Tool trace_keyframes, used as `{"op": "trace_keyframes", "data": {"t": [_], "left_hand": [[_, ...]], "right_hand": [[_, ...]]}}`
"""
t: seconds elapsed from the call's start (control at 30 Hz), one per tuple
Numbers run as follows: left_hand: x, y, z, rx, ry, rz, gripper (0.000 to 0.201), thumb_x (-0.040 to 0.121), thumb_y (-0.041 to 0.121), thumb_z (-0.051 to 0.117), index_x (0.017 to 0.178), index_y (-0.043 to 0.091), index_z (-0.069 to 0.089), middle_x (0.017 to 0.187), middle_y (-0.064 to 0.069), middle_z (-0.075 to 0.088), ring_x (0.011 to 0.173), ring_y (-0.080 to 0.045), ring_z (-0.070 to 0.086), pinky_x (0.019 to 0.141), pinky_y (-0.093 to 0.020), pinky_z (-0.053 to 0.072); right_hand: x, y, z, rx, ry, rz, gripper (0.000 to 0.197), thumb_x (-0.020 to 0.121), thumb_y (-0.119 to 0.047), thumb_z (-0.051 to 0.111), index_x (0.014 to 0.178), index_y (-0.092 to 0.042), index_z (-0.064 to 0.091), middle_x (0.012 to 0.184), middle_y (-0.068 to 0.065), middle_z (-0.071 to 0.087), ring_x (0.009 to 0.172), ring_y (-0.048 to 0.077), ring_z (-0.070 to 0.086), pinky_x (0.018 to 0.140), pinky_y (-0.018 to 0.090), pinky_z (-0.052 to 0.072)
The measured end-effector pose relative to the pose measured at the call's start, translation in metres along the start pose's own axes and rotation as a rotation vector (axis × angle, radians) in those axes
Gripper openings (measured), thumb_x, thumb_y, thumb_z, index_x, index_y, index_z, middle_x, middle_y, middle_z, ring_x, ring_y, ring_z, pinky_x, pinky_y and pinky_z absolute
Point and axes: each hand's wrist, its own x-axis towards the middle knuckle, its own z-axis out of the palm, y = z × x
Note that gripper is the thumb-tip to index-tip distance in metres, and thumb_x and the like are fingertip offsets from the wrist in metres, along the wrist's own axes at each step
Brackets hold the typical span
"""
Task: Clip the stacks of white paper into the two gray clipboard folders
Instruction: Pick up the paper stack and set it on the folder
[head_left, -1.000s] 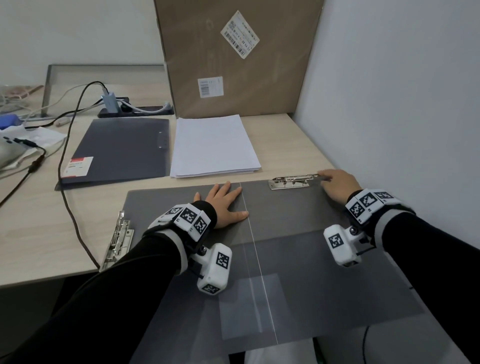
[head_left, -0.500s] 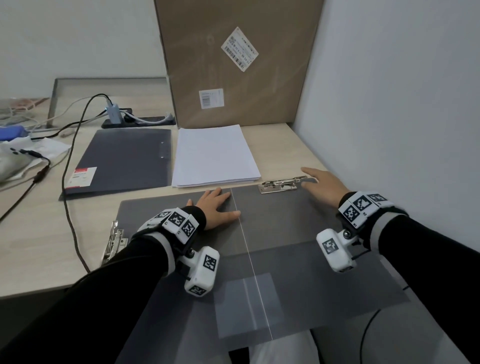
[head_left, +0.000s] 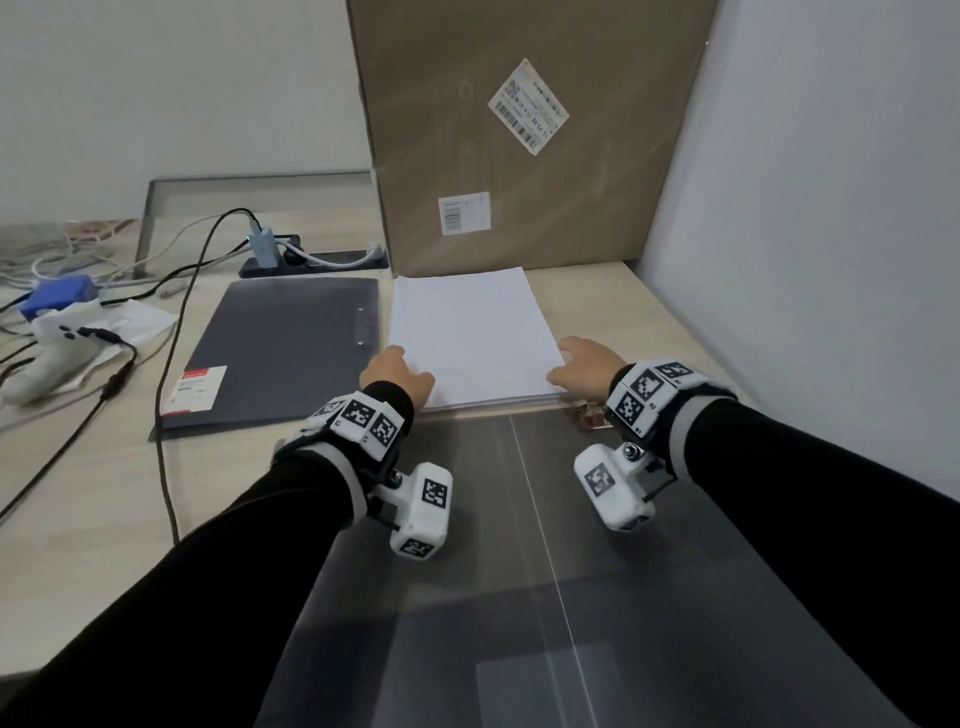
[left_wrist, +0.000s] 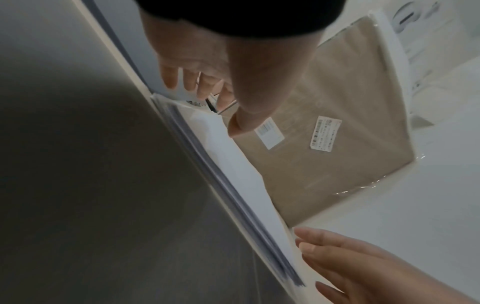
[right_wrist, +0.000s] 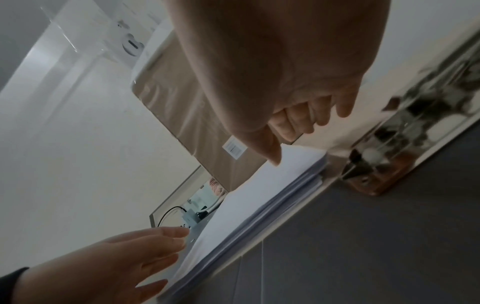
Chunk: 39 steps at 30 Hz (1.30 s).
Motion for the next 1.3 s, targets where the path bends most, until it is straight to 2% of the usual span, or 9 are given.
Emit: {"op": "trace_keyframes", "data": {"t": [0.07,0.23,0.37,0.67,0.9,1.1,1.2,1.27,1.3], "left_hand": [[0.006,-0.001,0.004,0.051,-0.024,-0.026,0.058,0.089,0.021,0.053,0.14,0.002,0.035,0.146,-0.017,0.04,0.133,-0.034,0.041,0.108,-0.038,0.036],[0.016,-0.001,0.012,0.066,-0.075,-0.039,0.061,0.089,0.023,0.051,0.143,0.006,0.028,0.146,-0.018,0.036,0.134,-0.033,0.038,0.107,-0.04,0.037],[0.018,0.001,0.012,0.035,-0.104,-0.016,0.062,0.091,0.022,0.05,0.145,0.004,0.026,0.149,-0.017,0.034,0.136,-0.031,0.038,0.107,-0.037,0.035],[0.011,0.004,0.003,-0.006,-0.108,-0.014,0.058,0.093,0.02,0.047,0.145,0.004,0.025,0.147,-0.015,0.037,0.131,-0.03,0.044,0.101,-0.033,0.039],[0.009,0.015,-0.001,-0.066,-0.094,-0.006,0.06,0.094,0.021,0.045,0.146,0.004,0.022,0.15,-0.013,0.034,0.132,-0.03,0.042,0.103,-0.033,0.038],[0.02,0.021,-0.01,-0.44,0.048,-0.105,0.053,0.091,0.017,0.047,0.14,-0.002,0.036,0.141,-0.016,0.047,0.127,-0.032,0.049,0.103,-0.035,0.041],[0.028,0.02,-0.02,-0.543,0.02,-0.212,0.049,0.088,0.018,0.05,0.133,-0.003,0.047,0.135,-0.019,0.054,0.115,-0.034,0.058,0.092,-0.036,0.054],[0.026,0.021,-0.022,-0.512,-0.088,-0.203,0.037,0.096,0.018,0.045,0.13,0.005,0.05,0.128,-0.012,0.052,0.098,-0.024,0.054,0.06,-0.018,0.055],[0.025,0.022,-0.023,-0.514,-0.102,-0.223,0.026,0.098,0.017,0.041,0.119,0.011,0.055,0.121,-0.01,0.049,0.089,-0.023,0.05,0.048,-0.013,0.05]], "right_hand": [[0.013,-0.001,0.005,0.008,-0.013,0.018,0.033,0.086,-0.016,0.05,0.117,-0.005,0.049,0.117,0.012,0.057,0.114,0.033,0.055,0.078,0.026,0.038],[0.024,0.0,0.015,0.041,-0.038,0.029,0.039,0.086,-0.016,0.048,0.123,-0.006,0.044,0.104,0.007,0.052,0.095,0.025,0.052,0.074,0.026,0.036],[0.027,-0.001,0.019,0.064,-0.027,0.027,0.038,0.088,-0.02,0.048,0.123,-0.006,0.044,0.103,0.004,0.05,0.094,0.023,0.048,0.074,0.027,0.034],[0.025,0.0,0.023,0.062,-0.075,0.023,0.052,0.089,-0.034,0.049,0.132,-0.007,0.038,0.132,0.011,0.051,0.118,0.029,0.05,0.095,0.034,0.041],[0.018,-0.004,0.024,0.005,-0.107,0.009,0.073,0.095,-0.042,0.043,0.148,-0.002,0.012,0.154,0.016,0.025,0.142,0.028,0.027,0.11,0.032,0.027],[0.02,-0.002,0.027,-0.015,-0.14,0.012,0.078,0.095,-0.048,0.039,0.15,-0.003,0.006,0.157,0.016,0.017,0.146,0.028,0.014,0.117,0.038,0.019],[0.021,-0.002,0.028,0.003,-0.133,0.018,0.077,0.096,-0.047,0.037,0.149,-0.002,0.006,0.157,0.016,0.016,0.147,0.028,0.013,0.118,0.038,0.018],[0.019,-0.003,0.028,0.018,-0.12,0.023,0.075,0.097,-0.045,0.036,0.149,0.0,0.006,0.157,0.017,0.015,0.147,0.028,0.011,0.117,0.036,0.016],[0.018,-0.004,0.028,0.033,-0.111,0.02,0.075,0.097,-0.045,0.036,0.149,0.0,0.006,0.157,0.016,0.015,0.147,0.028,0.012,0.116,0.035,0.016]]}}
